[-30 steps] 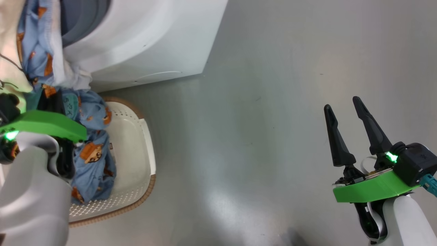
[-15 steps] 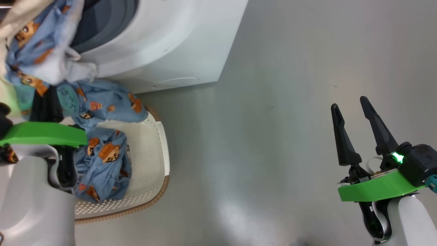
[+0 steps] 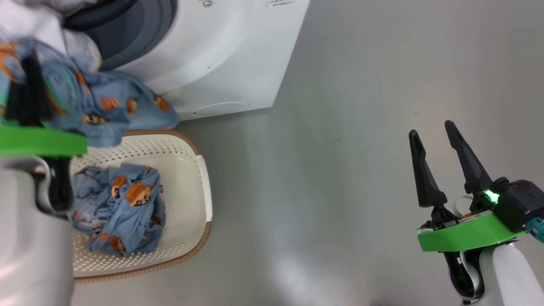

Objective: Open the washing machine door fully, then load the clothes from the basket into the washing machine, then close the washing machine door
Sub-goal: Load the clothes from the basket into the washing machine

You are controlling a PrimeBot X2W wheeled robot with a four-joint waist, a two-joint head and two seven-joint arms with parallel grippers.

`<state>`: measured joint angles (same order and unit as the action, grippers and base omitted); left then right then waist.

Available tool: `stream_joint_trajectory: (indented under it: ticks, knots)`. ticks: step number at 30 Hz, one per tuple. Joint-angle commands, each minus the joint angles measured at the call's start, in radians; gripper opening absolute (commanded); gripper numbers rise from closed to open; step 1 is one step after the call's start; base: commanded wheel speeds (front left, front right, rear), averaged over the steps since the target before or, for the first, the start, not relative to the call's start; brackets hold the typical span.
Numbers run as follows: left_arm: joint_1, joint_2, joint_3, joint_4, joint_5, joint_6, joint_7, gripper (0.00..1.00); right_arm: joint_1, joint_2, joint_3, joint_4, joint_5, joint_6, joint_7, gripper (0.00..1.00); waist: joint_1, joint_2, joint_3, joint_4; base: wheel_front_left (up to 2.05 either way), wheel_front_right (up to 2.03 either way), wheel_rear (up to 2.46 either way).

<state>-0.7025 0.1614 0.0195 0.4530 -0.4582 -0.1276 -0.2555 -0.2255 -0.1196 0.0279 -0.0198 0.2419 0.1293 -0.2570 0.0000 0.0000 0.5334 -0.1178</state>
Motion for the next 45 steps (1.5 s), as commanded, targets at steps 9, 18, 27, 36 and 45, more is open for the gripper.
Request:
stream_joint_trajectory:
  ticks: [9, 18, 27, 36, 45]
  knots:
    - [-0.192, 0.110, -0.043, 0.094, 0.018, -0.003, -0.006, 0.00, 0.013, 0.016, 0.036, -0.017, 0.010, 0.001, -0.005, 1.00, 0.0000, 0.0000, 0.008, -0.035, 0.00, 0.00, 0.00]
    - [-0.346, 0.155, -0.111, 0.293, 0.005, -0.003, -0.006, 0.00, 0.004, 0.027, 0.050, -0.014, 0.014, 0.001, -0.005, 1.00, 0.0000, 0.0000, 0.020, -0.067, 0.00, 0.00, 0.00]
    - [-0.471, 0.214, -0.147, 0.360, 0.021, -0.003, -0.006, 0.00, 0.002, 0.039, 0.061, -0.012, 0.017, 0.001, -0.005, 1.00, 0.0000, 0.0000, 0.029, -0.103, 0.00, 0.00, 0.00]
    - [-0.504, 0.221, -0.054, 0.188, 0.118, -0.003, -0.006, 0.00, -0.008, 0.047, 0.063, -0.017, 0.017, 0.001, -0.005, 1.00, 0.0000, 0.0000, 0.048, -0.115, 0.00, 0.00, 0.00]
    - [-0.448, 0.200, -0.062, 0.255, 0.134, -0.003, -0.006, 0.00, -0.008, 0.048, 0.074, -0.012, 0.017, 0.001, -0.005, 1.00, 0.0000, 0.0000, 0.049, -0.117, 0.00, 0.00, 0.00]
